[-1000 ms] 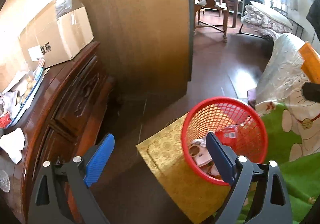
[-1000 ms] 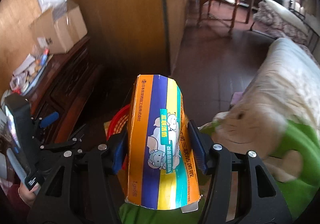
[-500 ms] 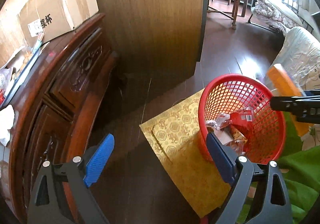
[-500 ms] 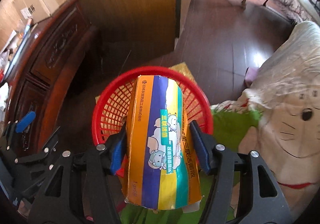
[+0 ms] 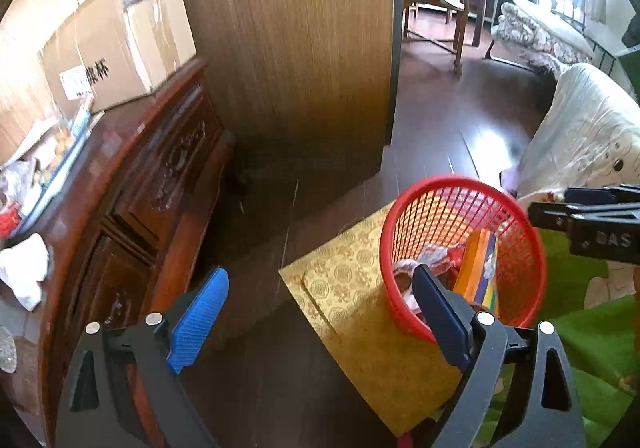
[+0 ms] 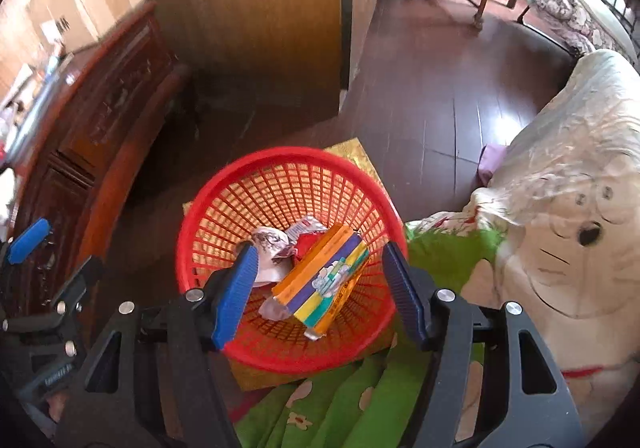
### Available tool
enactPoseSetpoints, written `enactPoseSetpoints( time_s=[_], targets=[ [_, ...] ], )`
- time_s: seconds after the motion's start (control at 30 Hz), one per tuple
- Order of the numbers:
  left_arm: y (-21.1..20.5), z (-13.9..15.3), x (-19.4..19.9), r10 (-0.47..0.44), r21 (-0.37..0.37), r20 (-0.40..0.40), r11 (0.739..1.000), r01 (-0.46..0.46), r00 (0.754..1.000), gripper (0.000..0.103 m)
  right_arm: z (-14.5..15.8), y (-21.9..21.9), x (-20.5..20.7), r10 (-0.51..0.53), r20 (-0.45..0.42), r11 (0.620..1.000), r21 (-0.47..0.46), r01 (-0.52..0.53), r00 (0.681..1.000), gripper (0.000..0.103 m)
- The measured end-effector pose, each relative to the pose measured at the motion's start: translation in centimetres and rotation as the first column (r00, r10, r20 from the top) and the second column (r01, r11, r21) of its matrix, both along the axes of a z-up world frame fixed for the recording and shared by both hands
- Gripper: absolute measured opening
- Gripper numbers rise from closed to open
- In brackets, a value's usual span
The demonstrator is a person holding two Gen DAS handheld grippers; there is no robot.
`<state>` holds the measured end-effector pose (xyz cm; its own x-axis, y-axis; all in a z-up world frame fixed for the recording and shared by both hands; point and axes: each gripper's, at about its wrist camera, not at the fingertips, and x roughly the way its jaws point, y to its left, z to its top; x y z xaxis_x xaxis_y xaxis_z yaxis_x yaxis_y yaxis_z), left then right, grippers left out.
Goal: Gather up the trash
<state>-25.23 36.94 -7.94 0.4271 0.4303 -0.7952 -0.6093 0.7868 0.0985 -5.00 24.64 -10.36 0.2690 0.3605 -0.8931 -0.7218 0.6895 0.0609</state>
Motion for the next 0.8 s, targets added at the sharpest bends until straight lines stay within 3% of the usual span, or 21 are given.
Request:
enactPoseSetpoints(
  time_s=[0.23,0.4,0.7,0.8],
  targets=[
    [-1.4,3.5,-1.2,-0.019,0.003,0.048,1.0,0.019,0.999,0.096,4.8,-4.6,-3.0,0.002,0.049,0.994,0.107,-0.007,0.999,0.073],
    [-4.2,5.0,-1.8,-0.052,0.006,0.059,0.999,0.052,0.997,0.097,7.2,-7.5,-5.8,-0.002,0.156,0.991,0.129,-0.018,0.988,0.094],
    [-7.9,3.6,-2.7,-0.057,0.019,-0.028,0.998,0.057,0.998,0.097,7.3,-11.0,-8.5,-0.013,0.273,0.992,0.121,-0.021,0.962,0.096],
    [-8.2,3.8,-2.8,-0.04,0.047,-0.013,0.998,0.04,0.999,0.097,7.1,-11.3,-8.6,0.008,0.271,0.993,0.112,-0.04,0.962,0.096]
  ],
)
